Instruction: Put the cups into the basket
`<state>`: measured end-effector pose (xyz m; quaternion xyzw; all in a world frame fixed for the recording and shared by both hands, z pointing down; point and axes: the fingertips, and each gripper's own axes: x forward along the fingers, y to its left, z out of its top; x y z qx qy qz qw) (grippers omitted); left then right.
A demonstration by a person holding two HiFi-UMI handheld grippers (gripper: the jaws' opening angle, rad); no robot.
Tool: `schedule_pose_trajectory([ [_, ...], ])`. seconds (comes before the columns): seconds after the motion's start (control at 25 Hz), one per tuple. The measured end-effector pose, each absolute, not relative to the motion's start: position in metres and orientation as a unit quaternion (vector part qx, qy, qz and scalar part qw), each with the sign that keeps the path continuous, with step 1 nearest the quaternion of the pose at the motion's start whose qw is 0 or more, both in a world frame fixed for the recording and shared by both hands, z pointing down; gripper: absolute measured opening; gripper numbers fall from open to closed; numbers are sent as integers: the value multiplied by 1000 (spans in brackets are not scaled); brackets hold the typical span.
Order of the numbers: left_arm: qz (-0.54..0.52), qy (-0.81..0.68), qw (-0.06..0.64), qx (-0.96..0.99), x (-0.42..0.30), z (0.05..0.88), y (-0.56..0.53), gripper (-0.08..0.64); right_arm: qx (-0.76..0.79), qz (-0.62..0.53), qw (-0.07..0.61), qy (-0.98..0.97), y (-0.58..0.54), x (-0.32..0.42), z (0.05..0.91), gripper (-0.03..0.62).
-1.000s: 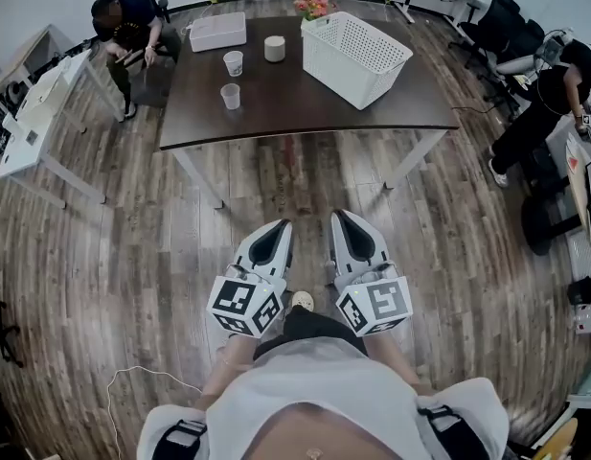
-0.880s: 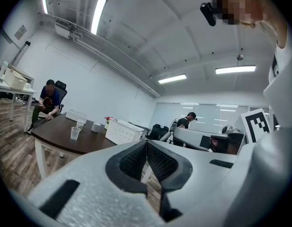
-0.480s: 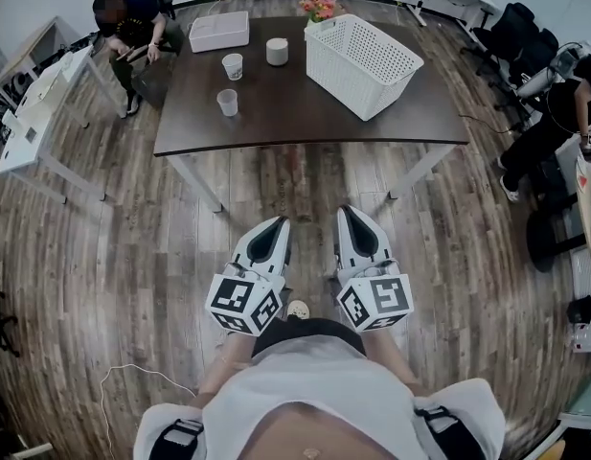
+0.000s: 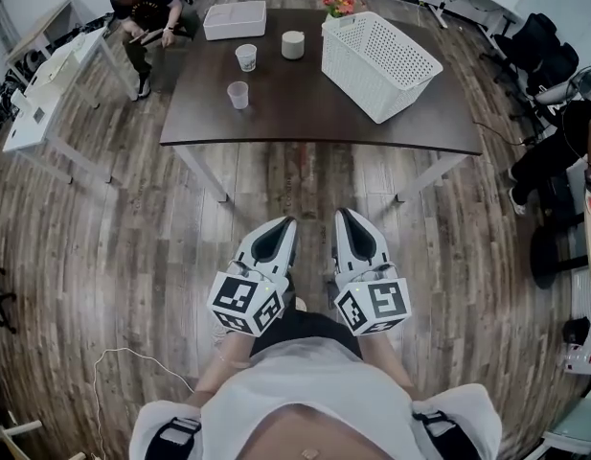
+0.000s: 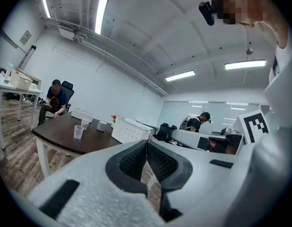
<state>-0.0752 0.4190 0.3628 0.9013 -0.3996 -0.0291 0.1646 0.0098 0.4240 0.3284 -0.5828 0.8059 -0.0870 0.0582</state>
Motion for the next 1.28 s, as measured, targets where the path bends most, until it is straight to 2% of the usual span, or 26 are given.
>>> schedule_pose_trajectory([
  [0.48, -35, -396, 161, 903, -71, 364, 357, 11, -611, -71, 52, 787, 366, 22, 330, 14],
  [1.04, -64, -381, 168, 907, -71, 347, 209, 11, -608, -60, 41, 791, 226, 11, 317, 14],
  [1.28, -51, -372, 146, 915, -65, 337, 142, 11, -612, -52, 46, 788, 156, 12, 308, 14],
])
